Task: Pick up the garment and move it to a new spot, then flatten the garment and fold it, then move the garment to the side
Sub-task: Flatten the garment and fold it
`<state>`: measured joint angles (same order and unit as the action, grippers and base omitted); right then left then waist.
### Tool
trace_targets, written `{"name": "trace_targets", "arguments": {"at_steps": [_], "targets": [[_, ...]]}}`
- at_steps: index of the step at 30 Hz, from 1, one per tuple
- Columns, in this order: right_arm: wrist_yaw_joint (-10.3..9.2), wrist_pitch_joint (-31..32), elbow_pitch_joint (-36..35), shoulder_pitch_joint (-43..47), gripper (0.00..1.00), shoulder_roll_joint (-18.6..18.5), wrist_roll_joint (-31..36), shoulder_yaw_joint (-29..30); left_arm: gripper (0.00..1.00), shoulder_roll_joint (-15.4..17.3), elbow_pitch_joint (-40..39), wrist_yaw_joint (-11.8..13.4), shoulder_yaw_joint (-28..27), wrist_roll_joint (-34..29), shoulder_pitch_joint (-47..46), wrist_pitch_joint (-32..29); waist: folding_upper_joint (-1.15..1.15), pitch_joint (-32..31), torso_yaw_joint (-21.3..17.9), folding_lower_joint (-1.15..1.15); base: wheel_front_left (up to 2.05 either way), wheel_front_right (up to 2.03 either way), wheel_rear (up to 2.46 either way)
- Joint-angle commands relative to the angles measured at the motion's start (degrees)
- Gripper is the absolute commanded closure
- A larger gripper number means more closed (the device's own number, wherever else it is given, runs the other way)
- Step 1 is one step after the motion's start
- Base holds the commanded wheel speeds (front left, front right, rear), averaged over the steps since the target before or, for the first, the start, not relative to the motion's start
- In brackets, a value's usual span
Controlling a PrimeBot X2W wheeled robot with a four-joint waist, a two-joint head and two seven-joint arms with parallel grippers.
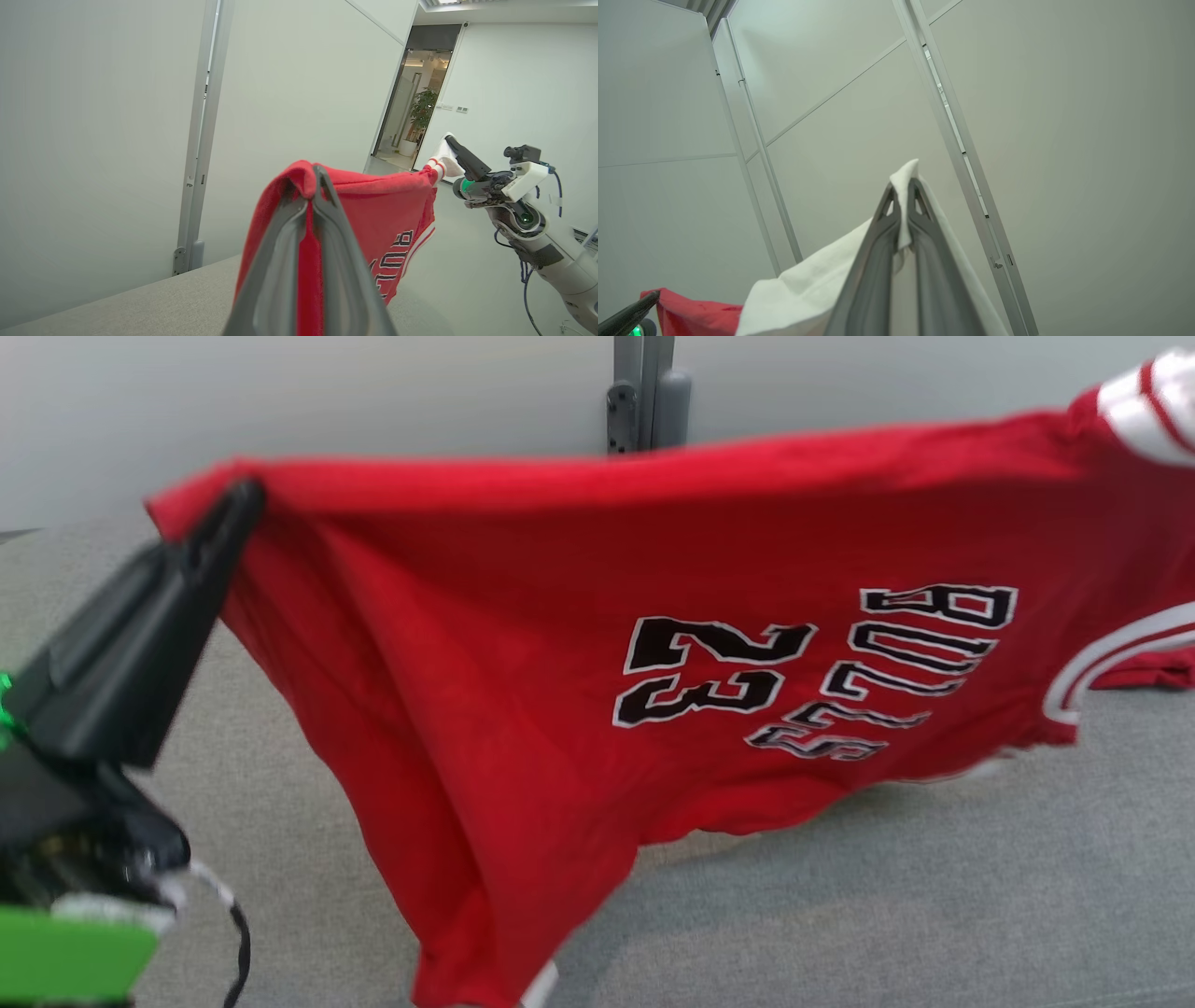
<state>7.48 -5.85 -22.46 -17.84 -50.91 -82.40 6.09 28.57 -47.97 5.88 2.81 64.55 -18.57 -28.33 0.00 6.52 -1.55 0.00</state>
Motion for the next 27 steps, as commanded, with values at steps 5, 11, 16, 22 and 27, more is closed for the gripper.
{"name": "trace_targets", "arguments": {"at_steps": [5, 11, 16, 22, 27], "targets": [[0.02, 5.4, 5.4, -12.2, 1.00, 2.0, 5.4, -0.3, 1.00, 0.7, 10.9, 0.7, 4.7, -3.6, -15.9, -3.4, 0.00, 9.6, 0.0, 0.00, 0.00, 0.00, 0.00], [0.02, 11.7, 24.0, -42.0, 1.00, 17.8, 20.4, -5.9, 1.00, -2.6, 34.1, -1.5, 9.3, -12.3, -38.9, 0.0, 0.00, 19.9, 0.3, 0.00, 0.00, 0.00, 0.00], [0.01, 8.5, 42.8, -64.2, 1.00, 32.3, 40.4, -3.8, 1.00, -5.4, 55.4, -4.1, 12.3, -21.7, -56.8, 8.0, 0.00, 26.6, -0.3, 0.00, 0.00, 0.00, 0.00], [0.01, 0.3, 55.1, -76.5, 1.00, 43.1, 51.4, 2.9, 1.00, -7.9, 74.5, -7.4, 13.6, -29.1, -70.6, 23.7, 0.00, 31.8, -1.3, 0.00, 0.00, 0.00, 0.00], [0.01, -3.6, 57.2, -71.7, 1.00, 46.0, 49.1, 2.5, 1.00, -9.3, 85.0, -11.2, 14.9, -29.6, -69.0, 33.5, 0.00, 33.2, -2.0, 0.00, 0.00, 0.00, 0.00]]}}
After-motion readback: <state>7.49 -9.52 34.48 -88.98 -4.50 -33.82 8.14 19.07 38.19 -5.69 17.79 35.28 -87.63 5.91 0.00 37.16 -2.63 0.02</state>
